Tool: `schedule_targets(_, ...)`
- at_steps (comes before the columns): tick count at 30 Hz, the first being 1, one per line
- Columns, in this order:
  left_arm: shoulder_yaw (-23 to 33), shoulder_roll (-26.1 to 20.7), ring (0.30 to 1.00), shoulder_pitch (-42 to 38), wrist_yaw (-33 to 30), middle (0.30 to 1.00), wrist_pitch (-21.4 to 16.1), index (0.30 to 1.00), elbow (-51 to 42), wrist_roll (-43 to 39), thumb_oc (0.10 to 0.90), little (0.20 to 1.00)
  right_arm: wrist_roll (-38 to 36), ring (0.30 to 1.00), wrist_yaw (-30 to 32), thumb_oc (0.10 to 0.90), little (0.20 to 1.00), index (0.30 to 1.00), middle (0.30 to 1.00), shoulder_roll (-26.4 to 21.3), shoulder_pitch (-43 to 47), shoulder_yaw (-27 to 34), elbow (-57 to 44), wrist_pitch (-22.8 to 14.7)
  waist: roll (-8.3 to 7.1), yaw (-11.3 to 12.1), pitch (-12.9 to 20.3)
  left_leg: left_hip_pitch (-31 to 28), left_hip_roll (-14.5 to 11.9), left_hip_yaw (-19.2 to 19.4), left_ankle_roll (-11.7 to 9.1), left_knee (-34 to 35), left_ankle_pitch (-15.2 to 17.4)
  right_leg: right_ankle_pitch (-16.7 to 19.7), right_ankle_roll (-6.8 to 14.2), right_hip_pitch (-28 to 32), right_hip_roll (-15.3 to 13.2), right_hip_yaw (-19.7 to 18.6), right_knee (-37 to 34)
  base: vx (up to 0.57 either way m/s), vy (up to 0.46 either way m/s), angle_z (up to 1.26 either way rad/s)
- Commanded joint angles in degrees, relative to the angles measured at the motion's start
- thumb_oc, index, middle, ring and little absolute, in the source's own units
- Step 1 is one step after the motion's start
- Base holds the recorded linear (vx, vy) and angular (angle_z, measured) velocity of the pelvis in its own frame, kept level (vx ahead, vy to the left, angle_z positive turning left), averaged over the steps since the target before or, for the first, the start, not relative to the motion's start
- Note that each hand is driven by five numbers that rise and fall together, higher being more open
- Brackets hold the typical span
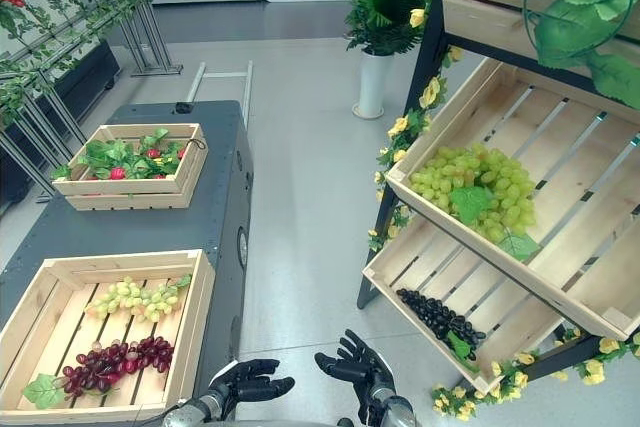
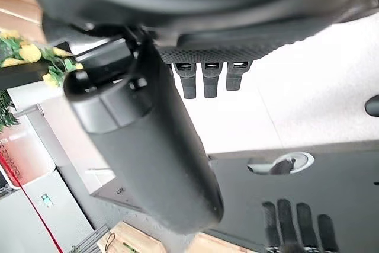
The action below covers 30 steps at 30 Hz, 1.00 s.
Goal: Pick up the fruits from the basket on one side to the basket on the other side
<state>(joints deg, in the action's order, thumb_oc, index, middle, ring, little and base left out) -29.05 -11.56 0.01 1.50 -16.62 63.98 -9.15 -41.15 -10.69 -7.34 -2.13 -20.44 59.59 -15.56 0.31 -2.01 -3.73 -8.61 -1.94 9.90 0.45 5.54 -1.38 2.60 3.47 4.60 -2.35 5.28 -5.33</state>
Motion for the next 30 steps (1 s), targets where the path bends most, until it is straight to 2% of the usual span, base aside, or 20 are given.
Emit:
schedule_targets(1,-0.9,0.9,0.9,-8.3,-9.2,0.9,-9.2,0.9,-2.6,8.0,0.8,0.9,1.1,0.9,-3.7,0.8,0.9,0.9,0.9,0.0,7.1,0.4,-2.2,-1.8,0.71,0.1,-3.7,0.5,3.9,-2.2,1.7,-0.5,4.3,-2.7,-1.2,2.6,1.3,3.2,0.4,-0.05,-0.001,0.0)
schedule_targets(6,-2.8,-1.6,0.9,-10.0,-19.7,0.9,-15.7,0.9,-9.1,17.7,0.8,0.9,5.8,0.9,-0.6,0.8,0.9,0.9,0.9,-2.2,7.6,-1.2,-4.1,-2.4,1.05,0.4,-4.6,1.1,3.9,-2.7,1.4,-0.5,4.1,-2.5,-1.3,2.1,1.1,3.6,0.3,-0.02,0.001,0.02)
schedule_targets(10,-1.4,-5.5,0.9,-10.5,-25.5,0.9,-17.9,0.9,-17.8,21.4,0.8,0.9,9.4,0.9,4.5,0.8,0.9,0.9,0.9,-4.7,7.2,-2.1,-8.6,-2.3,1.22,0.5,-5.4,1.6,3.8,-2.9,1.1,-0.5,3.8,-2.4,-1.3,1.8,1.0,3.7,0.3,0.0,0.0,0.0)
schedule_targets(12,-0.2,-7.8,0.9,-11.1,-28.4,0.9,-18.5,0.9,-22.0,23.4,0.8,0.9,7.6,0.9,3.8,0.8,0.9,0.9,0.9,-5.9,7.2,-1.7,-9.9,-1.9,1.49,0.6,-5.8,2.0,3.8,-3.0,1.0,-0.5,3.7,-2.4,-1.4,1.5,0.9,3.9,0.3,-0.03,0.036,0.0)
schedule_targets(14,2.8,-11.0,0.9,-11.0,-31.9,0.9,-18.2,0.9,-27.9,25.4,0.8,0.9,8.4,0.9,3.8,0.8,0.9,0.9,0.9,-6.7,6.5,-0.3,-11.2,-2.5,1.89,1.0,-6.0,2.3,3.8,-3.5,1.0,-0.5,3.7,-2.6,-1.5,1.4,0.8,4.4,0.3,-0.01,0.046,0.02)
schedule_targets(20,10.4,-18.2,0.9,-11.3,-35.8,0.9,-16.4,0.9,-35.0,28.9,0.8,0.9,6.0,0.9,-0.6,0.8,0.9,0.9,0.9,-7.9,4.4,2.4,-12.5,-3.1,2.43,1.8,-5.6,3.0,4.3,-4.8,0.8,-0.5,3.5,-3.1,-1.6,1.3,0.2,5.7,0.3,0.02,0.044,0.12)
schedule_targets(23,13.8,-21.5,0.9,-12.2,-38.6,0.9,-15.5,0.9,-33.9,30.2,0.8,0.9,4.1,0.9,-4.4,0.8,0.9,0.9,0.9,-8.4,3.7,3.2,-12.9,-4.5,2.64,2.0,-5.4,3.5,4.6,-5.2,0.6,-0.5,3.0,-3.3,-1.5,1.1,-0.3,6.6,0.4,0.04,0.062,0.09)
schedule_targets(26,15.2,-22.9,0.9,-12.7,-41.3,0.9,-13.9,0.9,-32.5,31.5,0.8,0.9,3.7,0.9,-5.8,0.8,0.9,0.9,0.9,-9.0,3.4,3.1,-13.9,-5.1,2.72,2.2,-5.6,4.0,4.8,-5.5,0.6,-0.5,2.5,-3.9,-1.6,0.1,-0.7,7.0,1.8,0.0,0.067,0.2)
schedule_targets(29,17.6,-24.5,0.9,-14.1,-45.7,0.9,-10.8,0.9,-29.3,33.4,0.8,0.9,2.9,0.9,-7.2,0.8,0.9,0.9,0.9,-10.0,3.6,2.6,-15.6,-5.4,2.61,2.6,-7.7,6.8,4.9,-5.8,0.7,-4.7,3.0,-6.1,-2.1,-2.8,-1.9,8.2,7.7,-0.06,0.082,0.06)
schedule_targets(30,17.9,-24.7,0.9,-14.4,-46.3,0.9,-11.0,0.9,-28.5,33.7,0.8,0.9,2.9,0.9,-7.2,0.8,0.9,0.9,0.9,-10.2,3.8,2.5,-15.8,-5.3,2.61,2.6,-8.2,7.2,5.0,-5.9,0.7,-5.4,3.1,-6.4,-2.2,-3.2,-2.0,8.3,8.7,-0.09,0.065,0.15)
